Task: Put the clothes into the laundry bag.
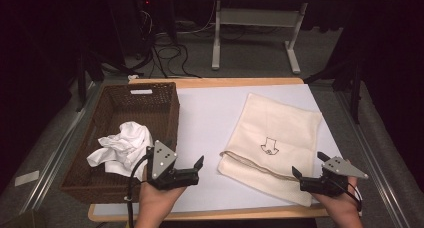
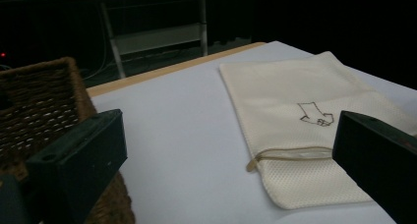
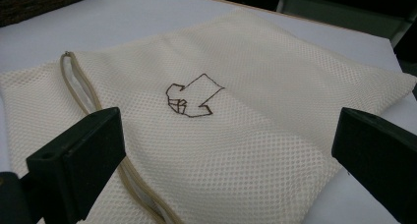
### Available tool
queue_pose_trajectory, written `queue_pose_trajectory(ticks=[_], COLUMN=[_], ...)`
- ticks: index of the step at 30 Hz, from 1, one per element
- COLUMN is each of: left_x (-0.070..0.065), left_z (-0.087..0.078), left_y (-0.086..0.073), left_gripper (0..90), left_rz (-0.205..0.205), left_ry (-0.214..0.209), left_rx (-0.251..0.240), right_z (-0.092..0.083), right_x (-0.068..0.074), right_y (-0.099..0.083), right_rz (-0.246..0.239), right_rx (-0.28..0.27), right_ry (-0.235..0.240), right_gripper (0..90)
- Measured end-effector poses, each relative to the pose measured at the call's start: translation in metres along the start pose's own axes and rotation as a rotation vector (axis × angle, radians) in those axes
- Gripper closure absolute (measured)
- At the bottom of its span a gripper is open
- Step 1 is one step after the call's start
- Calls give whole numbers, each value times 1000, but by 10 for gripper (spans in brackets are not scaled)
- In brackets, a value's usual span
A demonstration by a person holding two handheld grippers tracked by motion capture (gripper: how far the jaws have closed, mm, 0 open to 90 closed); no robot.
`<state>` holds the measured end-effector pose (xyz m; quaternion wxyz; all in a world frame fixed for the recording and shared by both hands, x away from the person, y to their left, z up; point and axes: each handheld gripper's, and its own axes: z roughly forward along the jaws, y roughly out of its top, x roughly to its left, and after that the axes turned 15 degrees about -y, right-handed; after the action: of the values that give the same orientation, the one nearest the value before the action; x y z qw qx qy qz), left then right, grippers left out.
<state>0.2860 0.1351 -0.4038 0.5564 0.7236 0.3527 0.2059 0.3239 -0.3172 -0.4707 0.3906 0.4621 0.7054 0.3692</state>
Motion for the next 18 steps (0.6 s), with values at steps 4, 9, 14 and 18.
queue_pose_trajectory(ticks=[4,9,14,18], left_x=[12,32,54,66], left_z=[-15,-38,-62,-76], left_y=[-1,-8,-17,-21], left_gripper=[7,7,5,3], left_rz=[-3,-36,-59,-90], left_ry=[53,117,200,241], left_rx=[-5,-16,-13,-32], right_z=[0,-1,0,-1], right_x=[-1,-1,-2,-3], right_y=[0,-1,-1,-1], right_rz=[0,5,2,6], right_rx=[-3,1,-5,-8], right_ry=[2,3,4,5], right_gripper=[4,4,4,4])
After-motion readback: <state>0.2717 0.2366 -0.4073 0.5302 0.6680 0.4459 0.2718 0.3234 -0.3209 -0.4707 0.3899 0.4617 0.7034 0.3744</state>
